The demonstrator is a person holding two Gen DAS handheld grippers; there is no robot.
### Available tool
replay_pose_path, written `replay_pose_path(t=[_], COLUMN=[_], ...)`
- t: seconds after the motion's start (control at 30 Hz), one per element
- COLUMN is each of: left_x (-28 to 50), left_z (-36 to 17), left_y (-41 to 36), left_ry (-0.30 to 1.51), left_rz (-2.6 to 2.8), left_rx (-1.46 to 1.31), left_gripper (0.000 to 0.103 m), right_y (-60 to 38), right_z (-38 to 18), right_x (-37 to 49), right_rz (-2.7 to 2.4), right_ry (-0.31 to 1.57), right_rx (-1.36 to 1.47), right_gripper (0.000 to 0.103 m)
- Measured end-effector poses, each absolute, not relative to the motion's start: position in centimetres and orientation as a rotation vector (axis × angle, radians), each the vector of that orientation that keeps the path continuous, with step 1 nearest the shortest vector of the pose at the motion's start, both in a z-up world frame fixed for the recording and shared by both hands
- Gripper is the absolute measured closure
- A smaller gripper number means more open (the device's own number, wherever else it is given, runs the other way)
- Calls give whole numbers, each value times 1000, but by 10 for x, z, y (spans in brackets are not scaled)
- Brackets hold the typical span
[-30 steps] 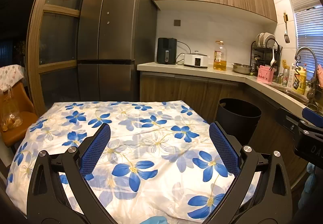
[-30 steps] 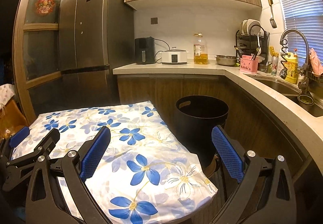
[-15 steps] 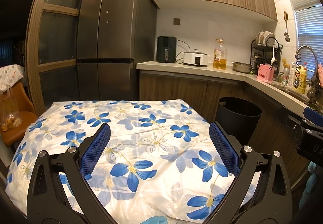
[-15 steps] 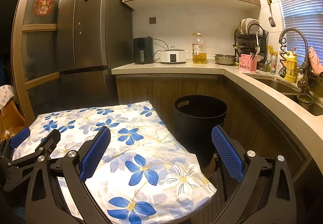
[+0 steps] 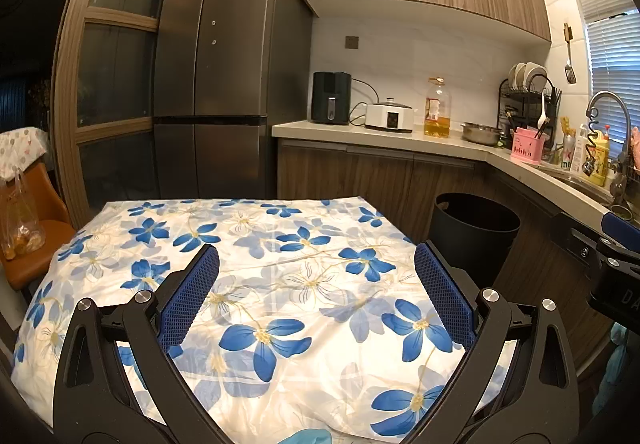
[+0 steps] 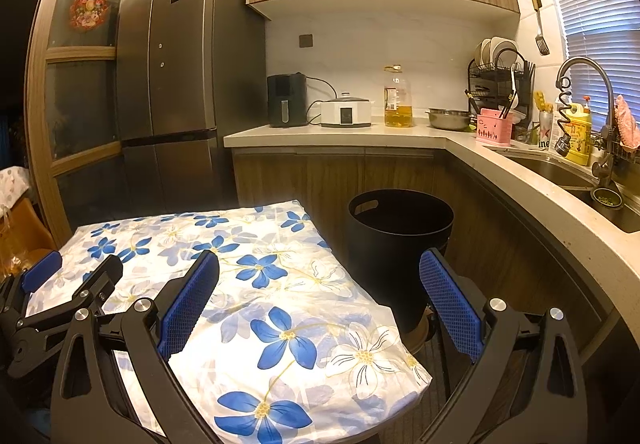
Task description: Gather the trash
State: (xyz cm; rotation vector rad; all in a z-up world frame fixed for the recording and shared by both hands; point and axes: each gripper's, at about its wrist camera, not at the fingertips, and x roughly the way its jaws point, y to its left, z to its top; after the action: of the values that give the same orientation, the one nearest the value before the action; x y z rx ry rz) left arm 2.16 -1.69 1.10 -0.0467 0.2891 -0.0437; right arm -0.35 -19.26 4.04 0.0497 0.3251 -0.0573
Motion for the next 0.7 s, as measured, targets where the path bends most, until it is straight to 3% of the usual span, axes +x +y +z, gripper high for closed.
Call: replay_pose_path(t=[0.7], left_x=[22], left_z=[14], left_y=[-20], left_ry=[286], left_rz=[-40], left_rx=[-39], left_gripper=[7], right_y=[-194], right_z=[41], right_x=[-2], right_rz=[-55], right_ry=[324], right_rx=[55], right_gripper=[6])
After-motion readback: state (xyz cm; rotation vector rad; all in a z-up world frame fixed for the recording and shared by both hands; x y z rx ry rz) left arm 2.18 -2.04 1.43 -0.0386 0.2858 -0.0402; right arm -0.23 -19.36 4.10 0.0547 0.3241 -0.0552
